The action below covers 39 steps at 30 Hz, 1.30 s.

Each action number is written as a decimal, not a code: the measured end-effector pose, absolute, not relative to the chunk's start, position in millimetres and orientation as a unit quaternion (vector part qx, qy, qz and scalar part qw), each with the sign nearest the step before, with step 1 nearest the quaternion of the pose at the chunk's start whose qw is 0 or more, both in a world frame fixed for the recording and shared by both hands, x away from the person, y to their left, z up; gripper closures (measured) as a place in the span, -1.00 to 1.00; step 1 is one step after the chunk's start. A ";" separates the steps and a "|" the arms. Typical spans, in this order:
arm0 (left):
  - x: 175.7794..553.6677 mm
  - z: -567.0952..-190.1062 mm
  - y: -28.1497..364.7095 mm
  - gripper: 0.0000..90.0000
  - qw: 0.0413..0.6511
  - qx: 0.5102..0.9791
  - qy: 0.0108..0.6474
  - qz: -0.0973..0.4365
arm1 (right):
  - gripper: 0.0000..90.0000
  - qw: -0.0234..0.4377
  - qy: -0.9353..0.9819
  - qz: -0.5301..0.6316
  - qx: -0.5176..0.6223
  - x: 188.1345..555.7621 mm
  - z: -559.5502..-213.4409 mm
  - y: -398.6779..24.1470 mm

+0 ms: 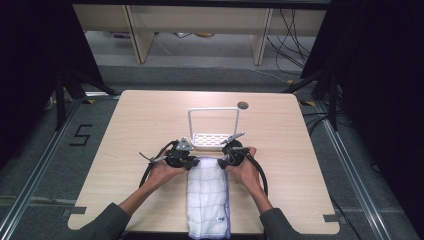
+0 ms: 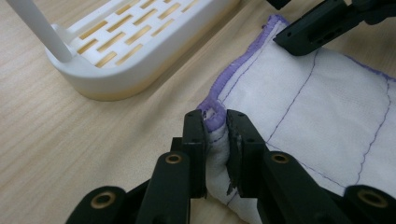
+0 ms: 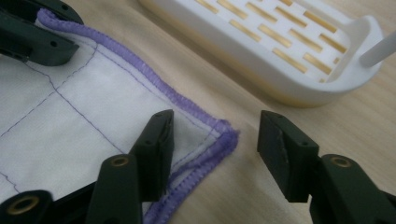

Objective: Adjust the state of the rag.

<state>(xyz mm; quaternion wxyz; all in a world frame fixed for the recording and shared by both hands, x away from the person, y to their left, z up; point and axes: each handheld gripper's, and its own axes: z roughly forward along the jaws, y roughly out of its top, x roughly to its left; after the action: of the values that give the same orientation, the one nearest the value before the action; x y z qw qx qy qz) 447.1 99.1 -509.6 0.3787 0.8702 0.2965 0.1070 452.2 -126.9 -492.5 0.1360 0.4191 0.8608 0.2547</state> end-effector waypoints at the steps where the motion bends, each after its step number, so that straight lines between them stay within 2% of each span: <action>1: 447.3 -509.5 99.0 0.75 0.379 0.870 0.296 0.107 | 0.15 0.129 0.863 0.259 0.414 453.3 -494.8 -129.0; 4: 447.6 -509.5 99.4 0.77 0.380 0.870 0.295 0.107 | 0.22 0.106 0.854 0.261 0.437 450.9 -494.1 -126.7; 5: 448.0 -509.7 99.7 0.77 0.383 0.868 0.297 0.106 | 0.34 0.100 0.857 0.271 0.426 452.4 -495.2 -128.1; 6: 448.0 -509.7 99.7 0.78 0.383 0.868 0.297 0.106 | 0.34 0.100 0.857 0.271 0.426 452.4 -495.2 -128.1; 8: 448.0 -509.6 99.8 0.78 0.383 0.869 0.296 0.107 | 0.48 0.100 0.859 0.276 0.420 450.8 -495.5 -128.3; 9: 448.0 -509.6 99.8 0.78 0.384 0.868 0.296 0.107 | 0.64 0.092 0.854 0.284 0.426 447.3 -496.6 -126.8; 10: 448.0 -509.6 99.8 0.78 0.384 0.868 0.296 0.107 | 0.64 0.092 0.854 0.284 0.426 447.3 -496.6 -126.8; 13: 447.5 -508.7 100.0 0.80 0.386 0.867 0.295 0.110 | 0.83 0.102 0.865 0.295 0.394 445.8 -497.7 -127.5; 21: 446.2 -500.4 102.7 0.82 0.410 0.854 0.303 0.102 | 0.87 0.124 0.868 0.297 0.379 438.4 -490.5 -126.0; 33: 435.6 -483.1 108.5 0.84 0.423 0.853 0.284 0.115 | 0.87 0.120 0.860 0.316 0.382 425.4 -476.3 -128.4; 39: 430.2 -472.9 107.2 0.84 0.433 0.850 0.276 0.120 | 0.86 0.132 0.861 0.328 0.367 419.9 -467.8 -133.6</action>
<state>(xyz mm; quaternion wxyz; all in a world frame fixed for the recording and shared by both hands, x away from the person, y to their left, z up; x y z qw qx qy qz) 430.2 107.2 -472.9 0.4327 0.8497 0.2765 0.1198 419.9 -133.6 -467.8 0.1316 0.3667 0.8607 0.3277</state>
